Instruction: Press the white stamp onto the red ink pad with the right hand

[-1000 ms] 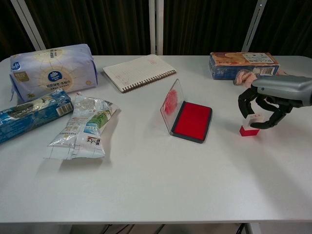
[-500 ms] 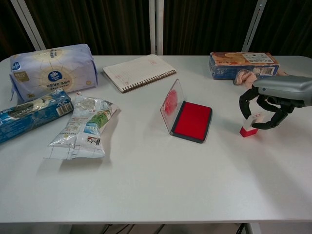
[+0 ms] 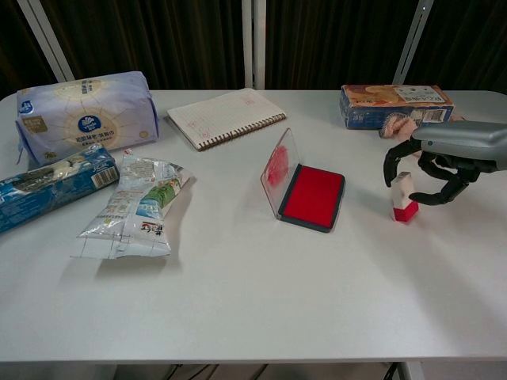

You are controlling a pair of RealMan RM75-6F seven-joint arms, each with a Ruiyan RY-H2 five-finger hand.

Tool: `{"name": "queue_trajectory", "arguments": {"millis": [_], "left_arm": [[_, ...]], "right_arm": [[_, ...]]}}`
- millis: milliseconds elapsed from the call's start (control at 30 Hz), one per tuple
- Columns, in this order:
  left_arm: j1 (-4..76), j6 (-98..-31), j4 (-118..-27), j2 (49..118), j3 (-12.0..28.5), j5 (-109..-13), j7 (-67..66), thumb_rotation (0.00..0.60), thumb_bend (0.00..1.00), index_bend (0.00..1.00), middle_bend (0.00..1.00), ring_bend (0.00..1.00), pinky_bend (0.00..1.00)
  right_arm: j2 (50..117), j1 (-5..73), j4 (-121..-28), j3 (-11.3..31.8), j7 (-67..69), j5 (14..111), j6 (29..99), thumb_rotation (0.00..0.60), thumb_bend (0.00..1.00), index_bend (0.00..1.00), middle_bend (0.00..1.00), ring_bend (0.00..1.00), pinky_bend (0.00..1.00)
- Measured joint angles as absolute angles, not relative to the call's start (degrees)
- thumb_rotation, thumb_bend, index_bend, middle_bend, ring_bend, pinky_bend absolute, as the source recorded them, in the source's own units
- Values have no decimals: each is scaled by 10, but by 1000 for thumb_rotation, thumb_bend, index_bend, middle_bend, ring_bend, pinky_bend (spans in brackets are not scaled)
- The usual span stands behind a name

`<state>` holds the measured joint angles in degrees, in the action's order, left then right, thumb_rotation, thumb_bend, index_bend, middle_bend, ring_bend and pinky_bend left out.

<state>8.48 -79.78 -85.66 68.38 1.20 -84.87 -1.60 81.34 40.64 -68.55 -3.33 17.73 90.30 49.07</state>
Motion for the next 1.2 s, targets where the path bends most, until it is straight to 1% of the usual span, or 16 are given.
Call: {"name": "queue_trajectory", "arguments": {"millis": [500,767,1033,1100,1167,1200], "left_arm": [[86,-798,-856,683,11,-852,-12,50,21,0,65,77,171],[87,-797,-857,682,11,-851,-13,51,21,0,65,77,171],[87,-797,-859,681,12,-852,-14,57,21,0,65,77,171],[87,-797,-859,681,11,-853,-14,60,21,0,65,77,171],[87,-798,-859,681,11,-853,-15,60,22,0,65,77,171],[87,-798,-859,680,11,-853,-15,60,21,0,65,77,171]], "right_arm": [[797,404,-706,-37,171,909,500,600,299,383,318,790,1000],[793,400,-710,-39,165,909,502,600,296,482,302,790,1000],[790,398,-711,-39,166,909,504,600,296,489,290,790,1000],[789,398,-712,-39,167,909,505,600,296,473,284,790,1000],[788,398,-713,-38,167,909,506,600,295,422,277,790,1000],[788,398,-713,-38,167,910,506,600,293,379,272,790,1000]]}}
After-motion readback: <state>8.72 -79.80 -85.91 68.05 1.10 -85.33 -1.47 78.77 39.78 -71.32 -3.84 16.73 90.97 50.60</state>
